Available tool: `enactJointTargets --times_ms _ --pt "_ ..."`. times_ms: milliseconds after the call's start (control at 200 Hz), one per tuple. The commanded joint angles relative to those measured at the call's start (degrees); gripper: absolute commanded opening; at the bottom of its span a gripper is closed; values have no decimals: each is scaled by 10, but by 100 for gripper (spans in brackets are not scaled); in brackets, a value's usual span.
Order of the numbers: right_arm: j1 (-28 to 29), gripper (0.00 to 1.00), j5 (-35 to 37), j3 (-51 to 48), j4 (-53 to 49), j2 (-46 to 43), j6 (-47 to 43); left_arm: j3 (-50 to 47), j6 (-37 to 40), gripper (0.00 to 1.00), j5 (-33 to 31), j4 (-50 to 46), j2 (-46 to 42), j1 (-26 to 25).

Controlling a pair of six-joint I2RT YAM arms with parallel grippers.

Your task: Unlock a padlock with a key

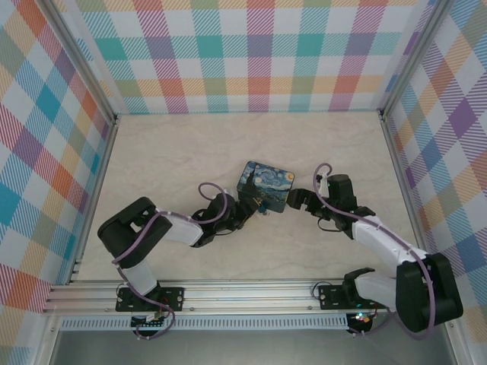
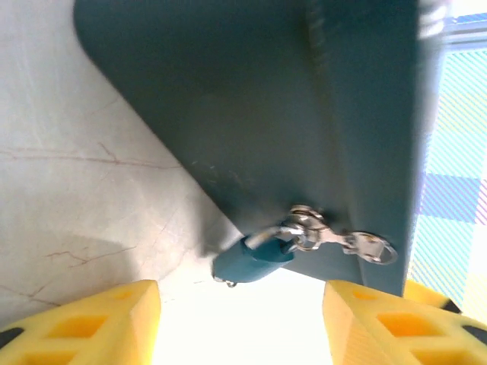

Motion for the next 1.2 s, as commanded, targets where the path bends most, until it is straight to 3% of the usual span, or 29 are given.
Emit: enactJointTargets --times_ms 0,130,270,470,700,1005,1195 --pt "-14 100 -64 31 49 30 18 -21 58 66 -25 -55 -75 12" --pt "-25 100 -95 60 83 91 13 -25 123 77 -78 -178 -187 19" --pt "-28 100 -126 112 96 167 4 -12 199 83 -137 -308 -293 26" --pt "-29 100 -167 189 107 258 -10 -19 232 85 -163 -366 -380 43" --pt "-25 100 -249 267 134 350 -7 -24 245 85 -157 -368 -390 49" --pt "-3 100 -294 356 165 443 19 -15 244 85 -125 -363 -384 70" --pt "-15 100 -229 365 147 413 -17 6 246 86 -52 -358 -367 124"
